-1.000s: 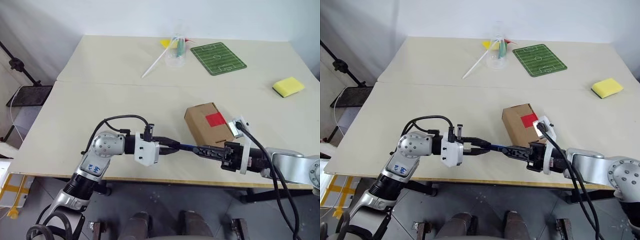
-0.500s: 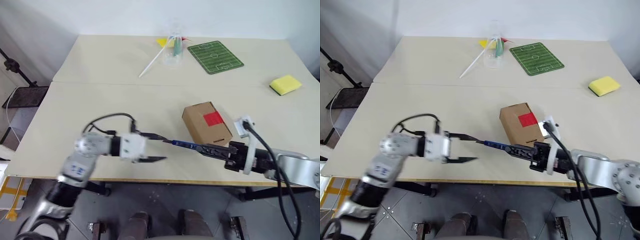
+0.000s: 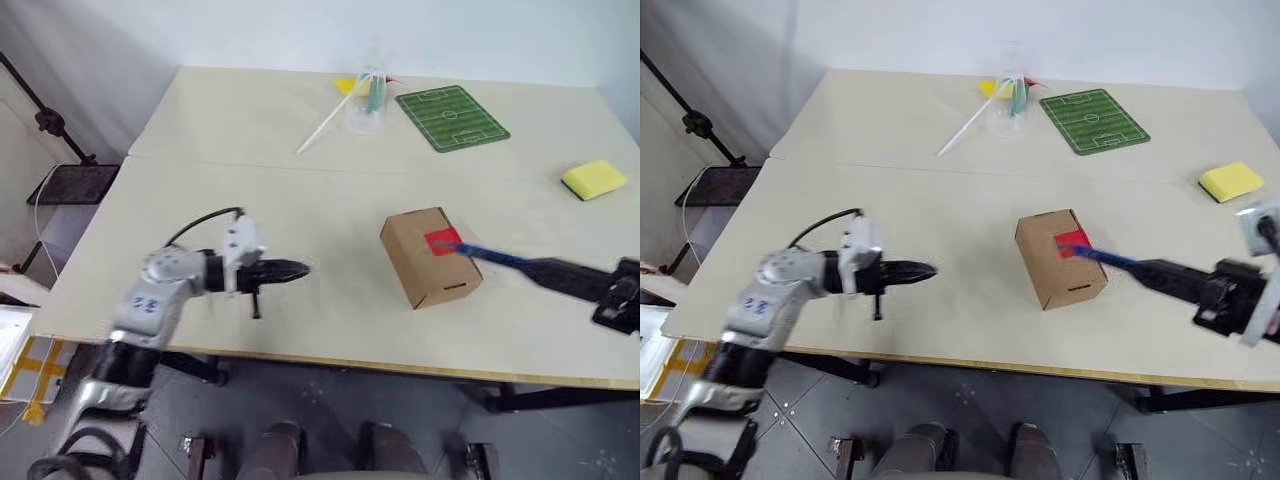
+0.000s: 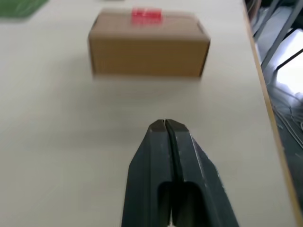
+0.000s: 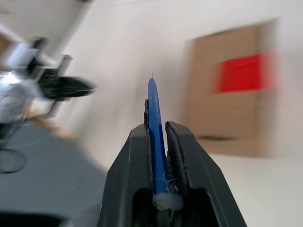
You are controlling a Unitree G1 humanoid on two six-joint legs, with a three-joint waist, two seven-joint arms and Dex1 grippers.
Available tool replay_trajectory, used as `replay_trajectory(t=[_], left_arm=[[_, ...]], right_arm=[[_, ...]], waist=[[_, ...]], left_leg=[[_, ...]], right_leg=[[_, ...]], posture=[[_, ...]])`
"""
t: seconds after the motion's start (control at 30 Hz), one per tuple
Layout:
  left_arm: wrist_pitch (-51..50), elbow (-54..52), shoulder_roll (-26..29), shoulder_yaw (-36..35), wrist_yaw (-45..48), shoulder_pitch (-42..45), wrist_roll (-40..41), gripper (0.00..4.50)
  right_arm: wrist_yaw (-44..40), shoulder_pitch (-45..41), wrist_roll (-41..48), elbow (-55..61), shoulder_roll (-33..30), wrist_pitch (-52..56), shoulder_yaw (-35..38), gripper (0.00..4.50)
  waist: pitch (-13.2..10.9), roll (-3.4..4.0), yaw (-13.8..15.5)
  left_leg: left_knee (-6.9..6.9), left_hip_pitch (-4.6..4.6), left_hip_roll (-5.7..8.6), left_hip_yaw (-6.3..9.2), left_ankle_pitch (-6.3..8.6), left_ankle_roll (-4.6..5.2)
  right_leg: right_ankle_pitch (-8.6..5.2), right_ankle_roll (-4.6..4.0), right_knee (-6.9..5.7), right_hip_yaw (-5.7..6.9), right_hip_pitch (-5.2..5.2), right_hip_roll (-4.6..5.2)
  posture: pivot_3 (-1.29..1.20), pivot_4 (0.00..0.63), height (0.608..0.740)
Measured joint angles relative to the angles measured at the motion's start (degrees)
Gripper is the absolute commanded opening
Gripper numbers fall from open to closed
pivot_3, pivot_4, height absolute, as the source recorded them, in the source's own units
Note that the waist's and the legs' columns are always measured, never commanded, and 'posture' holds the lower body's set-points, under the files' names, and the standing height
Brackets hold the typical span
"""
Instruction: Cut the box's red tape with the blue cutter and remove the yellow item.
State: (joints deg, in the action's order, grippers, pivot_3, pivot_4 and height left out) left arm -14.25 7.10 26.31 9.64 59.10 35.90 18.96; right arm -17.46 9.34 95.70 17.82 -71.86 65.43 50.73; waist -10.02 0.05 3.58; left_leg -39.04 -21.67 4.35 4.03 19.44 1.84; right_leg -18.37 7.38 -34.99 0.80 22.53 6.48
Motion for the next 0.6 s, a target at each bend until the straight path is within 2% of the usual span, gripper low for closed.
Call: replay_trajectory(t=[0.13, 0.23, 0.33, 0.53, 0.6], left_arm=[[2.6, 9.2, -7.6, 2.1, -3.5, 8.1, -4.0, 0.00], [3.3, 22.6, -16.3, 3.0, -7.8, 18.7, -7.5, 0.00], [5.3, 31.2, -22.6, 5.1, -10.6, 26.9, -11.5, 0.00], [6.9, 43.8, -26.4, 5.2, -15.4, 31.6, -16.6, 0.00], [7.6, 45.2, -27.1, 5.4, -15.7, 32.1, -17.5, 0.00]], right_arm=[[-1.1, -4.3, -7.7, -3.6, -3.4, 0.2, -1.6, 0.17], [-2.9, -13.5, -12.5, -5.9, -8.7, -1.0, -12.3, 0.17], [-2.8, -26.2, -15.0, -7.1, -9.0, -2.6, -23.4, 0.17], [-2.6, -42.7, -22.6, -10.4, -2.9, 0.3, -39.3, 0.17], [-3.1, -45.4, -24.4, -10.9, -1.9, 1.6, -41.8, 0.17]], waist=[[0.0, -0.04, -0.9], [-0.1, -0.06, -0.9], [-0.1, -0.14, -0.9], [-0.2, -0.20, -1.1], [-0.1, -0.19, -0.9]], left_leg=[[0.07, -0.01, -0.06, -0.20, -0.01, -0.02], [-0.01, -0.09, -0.05, -0.36, -0.11, 0.03], [0.01, -0.21, -0.04, -0.35, -0.10, 0.04], [0.00, -0.85, 0.00, -0.58, -0.12, -0.01], [-0.09, -1.09, 0.00, -0.61, -0.13, -0.03]], right_leg=[[0.00, 0.01, -0.10, 0.28, 0.16, -0.04], [0.06, 0.12, -0.10, 0.49, 0.24, -0.03], [0.10, 0.21, 0.03, 0.45, 0.30, 0.01], [0.11, 0.22, -0.67, 0.43, 1.45, 0.07], [0.11, 0.22, -0.81, 0.45, 1.72, 0.06]], posture=[[0.00, 0.150, 0.740], [0.00, 0.150, 0.740], [0.00, 0.150, 0.740], [0.00, 0.150, 0.740], [0.00, 0.150, 0.740]])
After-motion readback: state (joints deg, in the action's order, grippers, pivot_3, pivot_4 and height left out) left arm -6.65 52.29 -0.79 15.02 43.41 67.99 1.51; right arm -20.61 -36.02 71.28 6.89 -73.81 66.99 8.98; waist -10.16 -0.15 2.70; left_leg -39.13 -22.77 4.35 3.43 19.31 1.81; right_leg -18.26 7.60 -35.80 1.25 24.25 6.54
